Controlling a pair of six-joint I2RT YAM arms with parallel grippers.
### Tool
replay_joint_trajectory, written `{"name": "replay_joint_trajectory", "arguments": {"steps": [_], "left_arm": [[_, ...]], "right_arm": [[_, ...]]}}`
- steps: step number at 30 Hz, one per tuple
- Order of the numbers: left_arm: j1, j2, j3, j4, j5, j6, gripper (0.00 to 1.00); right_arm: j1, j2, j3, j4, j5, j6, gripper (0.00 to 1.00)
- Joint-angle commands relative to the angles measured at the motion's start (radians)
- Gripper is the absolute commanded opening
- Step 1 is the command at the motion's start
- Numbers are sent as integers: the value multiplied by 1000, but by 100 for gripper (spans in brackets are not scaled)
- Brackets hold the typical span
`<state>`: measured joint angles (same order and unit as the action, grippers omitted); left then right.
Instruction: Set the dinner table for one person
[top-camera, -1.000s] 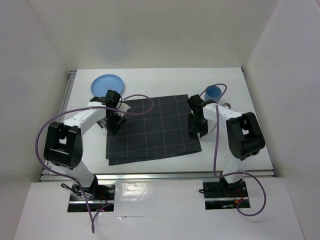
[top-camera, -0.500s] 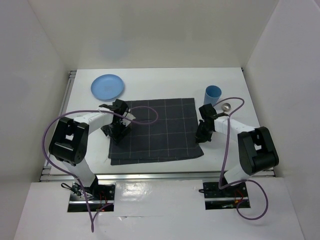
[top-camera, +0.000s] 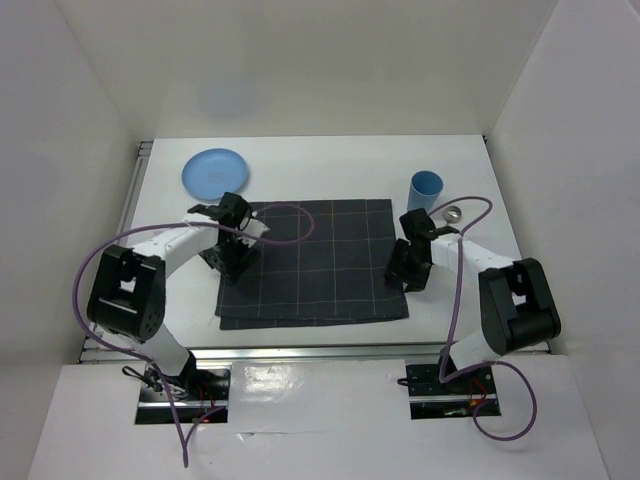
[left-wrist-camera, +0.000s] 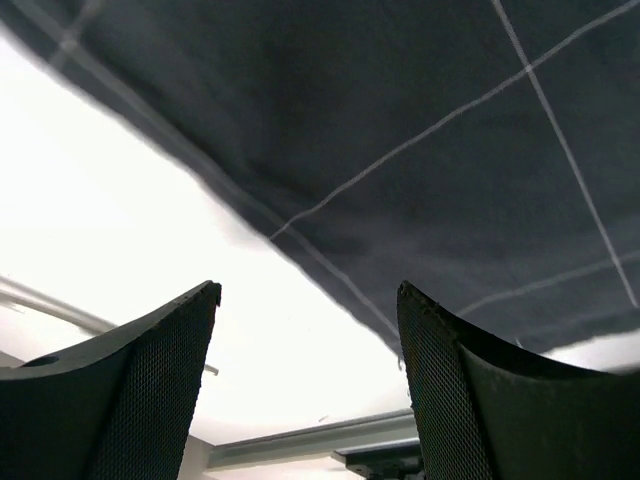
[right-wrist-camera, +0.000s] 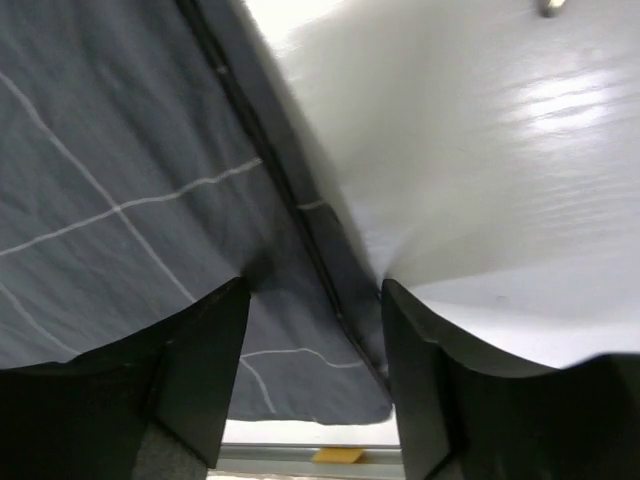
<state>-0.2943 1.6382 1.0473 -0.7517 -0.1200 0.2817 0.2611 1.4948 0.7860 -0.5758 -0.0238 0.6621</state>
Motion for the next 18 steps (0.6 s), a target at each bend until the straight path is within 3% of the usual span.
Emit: {"name": "replay_joint_trajectory", "arguments": {"steps": [1, 6, 11, 15, 18], "left_arm": [[70, -71, 103, -35, 101, -18, 79], [319, -26, 319, -12, 379, -158, 80], [428, 204, 630, 66, 209, -331, 82], [475, 464, 937, 14, 358, -377, 82], [485, 629, 1092, 37, 295, -410, 84]], "right_arm": [[-3, -54, 56, -87, 68, -30, 65], [30, -174, 133, -96, 41, -108, 68], [72, -199, 168, -64, 38, -148, 70], [81, -130, 189, -62, 48, -168, 71], [81, -55, 239, -74, 48, -188, 71]]}}
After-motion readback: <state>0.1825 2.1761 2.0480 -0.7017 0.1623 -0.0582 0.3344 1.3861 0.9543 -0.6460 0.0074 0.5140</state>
